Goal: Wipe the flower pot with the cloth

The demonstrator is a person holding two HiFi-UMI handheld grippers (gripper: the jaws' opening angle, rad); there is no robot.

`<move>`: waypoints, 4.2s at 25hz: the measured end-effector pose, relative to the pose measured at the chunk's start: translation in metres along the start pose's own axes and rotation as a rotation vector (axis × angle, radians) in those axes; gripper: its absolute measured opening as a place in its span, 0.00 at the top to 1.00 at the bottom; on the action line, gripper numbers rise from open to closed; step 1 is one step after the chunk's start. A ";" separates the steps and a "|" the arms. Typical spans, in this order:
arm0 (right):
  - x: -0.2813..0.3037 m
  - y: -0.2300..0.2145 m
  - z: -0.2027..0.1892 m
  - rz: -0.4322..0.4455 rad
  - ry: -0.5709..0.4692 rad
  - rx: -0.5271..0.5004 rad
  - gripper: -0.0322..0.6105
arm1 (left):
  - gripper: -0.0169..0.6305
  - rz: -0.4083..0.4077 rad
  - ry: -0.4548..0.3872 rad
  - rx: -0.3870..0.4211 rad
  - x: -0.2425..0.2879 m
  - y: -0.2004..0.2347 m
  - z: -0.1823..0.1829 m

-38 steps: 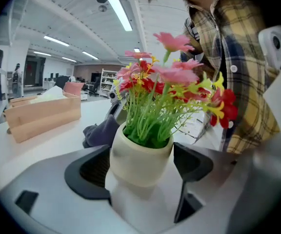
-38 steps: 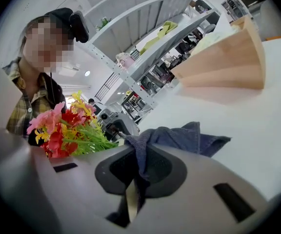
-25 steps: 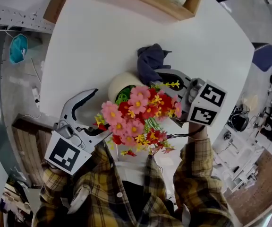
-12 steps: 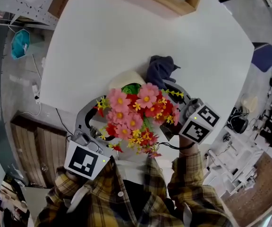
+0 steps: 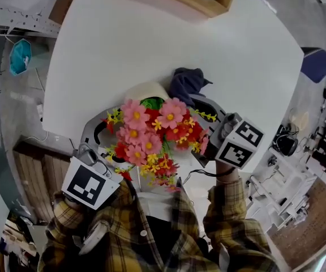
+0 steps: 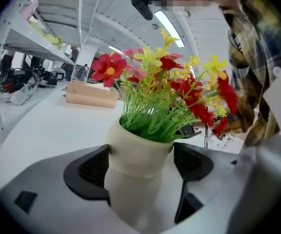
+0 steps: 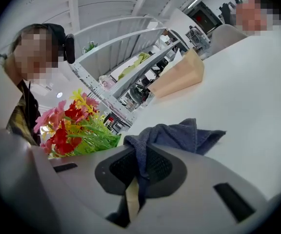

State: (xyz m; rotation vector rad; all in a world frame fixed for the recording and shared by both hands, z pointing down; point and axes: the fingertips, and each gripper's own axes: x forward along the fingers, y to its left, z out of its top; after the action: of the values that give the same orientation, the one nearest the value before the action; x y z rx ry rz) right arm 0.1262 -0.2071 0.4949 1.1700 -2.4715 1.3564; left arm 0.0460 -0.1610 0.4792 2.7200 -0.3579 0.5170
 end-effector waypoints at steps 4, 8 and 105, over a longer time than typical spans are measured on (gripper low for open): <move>0.008 -0.006 0.014 0.020 0.026 -0.031 0.93 | 0.36 -0.091 0.031 0.044 0.006 0.020 0.010; 0.014 -0.013 0.028 0.043 0.050 -0.054 0.93 | 0.36 -0.174 0.075 0.079 0.012 0.036 0.017; -0.212 0.206 0.148 -0.315 -0.575 -0.455 0.93 | 0.96 -0.163 -0.363 0.081 -0.058 -0.097 0.272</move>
State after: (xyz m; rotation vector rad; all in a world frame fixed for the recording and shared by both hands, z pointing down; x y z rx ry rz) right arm 0.1789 -0.1314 0.1777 1.8974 -2.5587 0.3722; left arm 0.1065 -0.1660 0.1910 2.8857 -0.2048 -0.0096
